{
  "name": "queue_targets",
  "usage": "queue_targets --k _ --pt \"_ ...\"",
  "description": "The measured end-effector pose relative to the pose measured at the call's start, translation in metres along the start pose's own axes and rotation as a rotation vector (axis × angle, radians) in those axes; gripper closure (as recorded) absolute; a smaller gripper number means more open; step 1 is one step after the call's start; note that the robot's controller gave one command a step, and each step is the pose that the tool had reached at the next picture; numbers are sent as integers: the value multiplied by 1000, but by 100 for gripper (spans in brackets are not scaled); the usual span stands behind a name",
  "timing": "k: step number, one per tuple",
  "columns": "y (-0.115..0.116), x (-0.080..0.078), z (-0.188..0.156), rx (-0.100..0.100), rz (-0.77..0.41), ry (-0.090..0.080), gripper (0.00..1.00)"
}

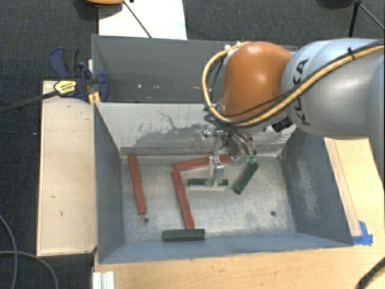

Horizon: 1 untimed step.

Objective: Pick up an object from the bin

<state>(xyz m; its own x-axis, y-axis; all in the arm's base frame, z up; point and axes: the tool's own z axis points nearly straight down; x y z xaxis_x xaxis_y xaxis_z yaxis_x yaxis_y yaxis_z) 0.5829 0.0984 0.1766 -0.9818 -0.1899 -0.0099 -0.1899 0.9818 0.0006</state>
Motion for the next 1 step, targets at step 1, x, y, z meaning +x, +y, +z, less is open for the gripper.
queue_targets --k 1 --pt "9 -2 56 1 125 5 0"
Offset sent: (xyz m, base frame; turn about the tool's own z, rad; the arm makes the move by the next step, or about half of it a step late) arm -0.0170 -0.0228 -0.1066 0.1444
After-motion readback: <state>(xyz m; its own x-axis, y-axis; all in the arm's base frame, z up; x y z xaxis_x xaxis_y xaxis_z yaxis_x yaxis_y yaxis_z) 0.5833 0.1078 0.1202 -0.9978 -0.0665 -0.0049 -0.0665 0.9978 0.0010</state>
